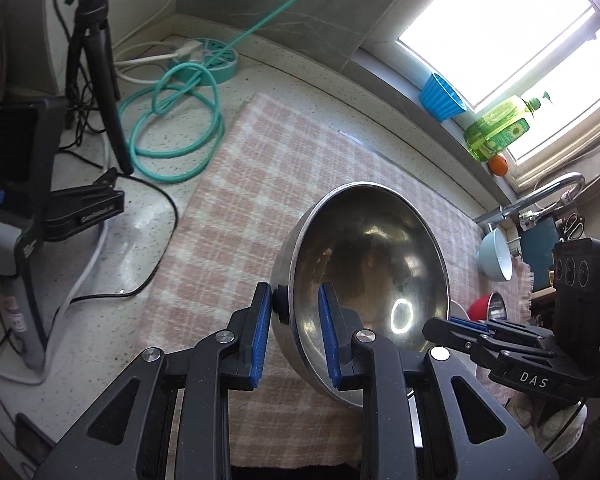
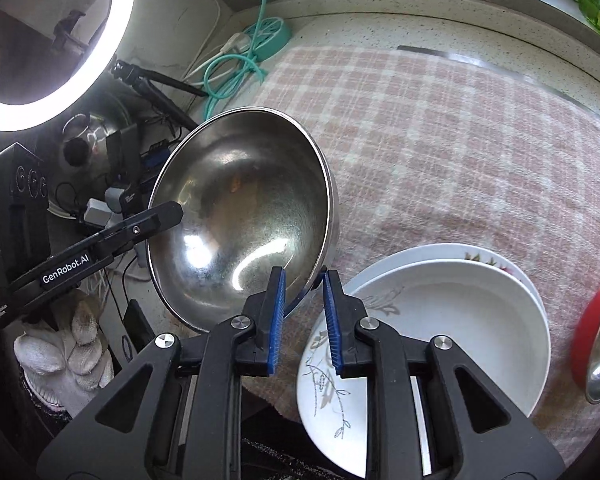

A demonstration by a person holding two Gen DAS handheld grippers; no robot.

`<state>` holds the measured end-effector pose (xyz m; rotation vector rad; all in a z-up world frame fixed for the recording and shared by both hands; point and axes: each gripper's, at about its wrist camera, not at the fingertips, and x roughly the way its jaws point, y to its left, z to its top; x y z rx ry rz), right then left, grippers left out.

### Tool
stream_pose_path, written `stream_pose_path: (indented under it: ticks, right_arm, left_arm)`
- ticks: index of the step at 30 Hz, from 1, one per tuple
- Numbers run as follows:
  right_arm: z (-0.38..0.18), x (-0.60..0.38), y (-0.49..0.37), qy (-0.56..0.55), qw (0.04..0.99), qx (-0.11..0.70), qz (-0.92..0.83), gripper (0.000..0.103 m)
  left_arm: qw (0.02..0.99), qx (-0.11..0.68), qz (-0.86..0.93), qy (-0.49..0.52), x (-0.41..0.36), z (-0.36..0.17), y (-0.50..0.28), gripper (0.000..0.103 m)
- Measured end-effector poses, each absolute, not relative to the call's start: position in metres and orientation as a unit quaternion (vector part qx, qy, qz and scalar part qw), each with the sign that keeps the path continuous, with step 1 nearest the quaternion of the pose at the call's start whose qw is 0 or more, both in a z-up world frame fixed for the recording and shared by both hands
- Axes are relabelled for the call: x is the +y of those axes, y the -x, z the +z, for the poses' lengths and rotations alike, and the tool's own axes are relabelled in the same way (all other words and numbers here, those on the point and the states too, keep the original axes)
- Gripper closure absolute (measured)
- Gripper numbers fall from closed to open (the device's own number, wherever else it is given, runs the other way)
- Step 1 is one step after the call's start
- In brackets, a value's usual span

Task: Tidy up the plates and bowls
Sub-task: 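Lift the large steel bowl and carry it beside the plate stack, then lower the large steel bowl onto the cloth and open both grippers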

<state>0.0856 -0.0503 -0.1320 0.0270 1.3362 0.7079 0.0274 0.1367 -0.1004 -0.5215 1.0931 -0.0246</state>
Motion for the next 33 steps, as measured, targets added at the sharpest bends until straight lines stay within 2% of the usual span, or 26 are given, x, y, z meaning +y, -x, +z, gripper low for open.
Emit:
stream_pose_path:
  ticks: [27,33]
  right_arm:
    - [-0.160,-0.015,-0.063,0.009,0.694,0.634,0.341,0.082]
    - [-0.157,-0.014,-0.062,0.016,0.697,0.628,0.345,0.078]
  left_arm:
    - [0.798,0.537,0.028,0.272,0.165,-0.132,0.010,0.081]
    - [0.798,0.539,0.031,0.268,0.163,-0.132,0.008,0.081]
